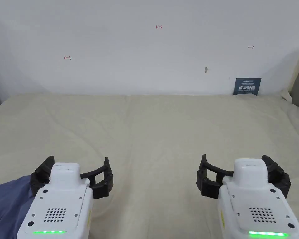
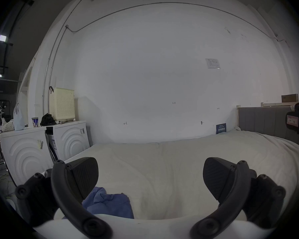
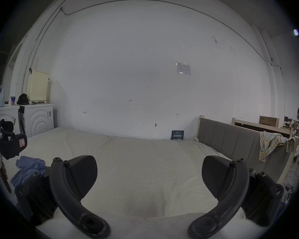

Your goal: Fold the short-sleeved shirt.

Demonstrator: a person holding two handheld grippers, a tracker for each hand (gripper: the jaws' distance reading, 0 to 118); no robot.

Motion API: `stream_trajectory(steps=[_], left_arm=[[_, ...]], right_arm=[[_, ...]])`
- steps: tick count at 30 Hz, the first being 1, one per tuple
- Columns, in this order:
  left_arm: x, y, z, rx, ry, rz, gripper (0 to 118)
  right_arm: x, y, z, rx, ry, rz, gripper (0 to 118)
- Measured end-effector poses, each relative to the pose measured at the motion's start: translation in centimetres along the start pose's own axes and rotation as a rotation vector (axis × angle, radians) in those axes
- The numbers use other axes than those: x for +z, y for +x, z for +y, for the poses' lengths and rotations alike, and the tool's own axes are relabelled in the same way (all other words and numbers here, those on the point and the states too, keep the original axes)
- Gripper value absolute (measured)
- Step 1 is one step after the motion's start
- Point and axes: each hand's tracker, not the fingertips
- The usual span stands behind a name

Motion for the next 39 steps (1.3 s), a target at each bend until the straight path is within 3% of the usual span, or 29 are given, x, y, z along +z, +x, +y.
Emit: stream_trajectory(steps=[35, 36, 37, 38, 39], left_arm=[[0.19, -0.86, 0.51, 0.047, 0.007, 0.019, 118], [0.21, -0.83, 0.64, 0.047, 0.003, 0.020, 118], [0.23, -0.78, 0.77, 0.053, -0.013, 0.013, 113], [0.36, -0.73, 0.84, 0.061, -0.011, 0.011, 98], [0.58, -0.67, 0.82, 0.079, 0.004, -0.004, 66]], right_arm=[[0.41, -0.14, 0.33, 0.007, -0.003, 0.027, 118], [0.44, -0.11, 0.38, 0.005, -0.010, 0.028, 115], [0.58, -0.06, 0.42, -0.004, -0.008, 0.030, 90], [0.79, -0.03, 0.45, -0.009, 0.001, 0.028, 46], [0.72, 0.03, 0.60, -0.001, 0.014, -0.018, 0]])
